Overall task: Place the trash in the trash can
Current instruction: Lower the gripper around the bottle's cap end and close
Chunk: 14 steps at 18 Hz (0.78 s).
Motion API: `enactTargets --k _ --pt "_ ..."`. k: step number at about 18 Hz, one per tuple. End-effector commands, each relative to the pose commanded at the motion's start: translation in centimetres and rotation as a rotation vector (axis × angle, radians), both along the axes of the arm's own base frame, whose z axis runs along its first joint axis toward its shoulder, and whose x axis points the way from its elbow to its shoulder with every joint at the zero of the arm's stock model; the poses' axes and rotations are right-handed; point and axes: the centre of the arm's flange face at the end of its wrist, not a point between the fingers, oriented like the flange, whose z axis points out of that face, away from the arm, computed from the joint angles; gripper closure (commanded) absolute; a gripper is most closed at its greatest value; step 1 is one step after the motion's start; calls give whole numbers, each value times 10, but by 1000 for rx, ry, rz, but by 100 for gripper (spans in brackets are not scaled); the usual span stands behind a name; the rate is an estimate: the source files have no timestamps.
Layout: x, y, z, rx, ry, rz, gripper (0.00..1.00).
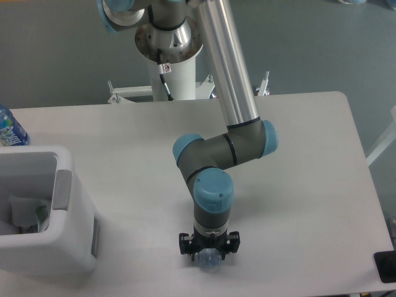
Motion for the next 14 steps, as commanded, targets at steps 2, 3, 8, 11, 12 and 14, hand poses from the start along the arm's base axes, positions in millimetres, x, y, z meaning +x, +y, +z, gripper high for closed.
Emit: enactTargets --k 2,3,8,11,12,14 --pt "0 0 2 2 2 0 39" --pt "0 0 2 2 2 0 40" --pt "-2 0 15 17 15 1 40" --pt "-2 1 28 30 29 -2 40" --pt "-2 1 33 36 34 -2 40" --pt "-2 -1 43 45 42 -1 43"
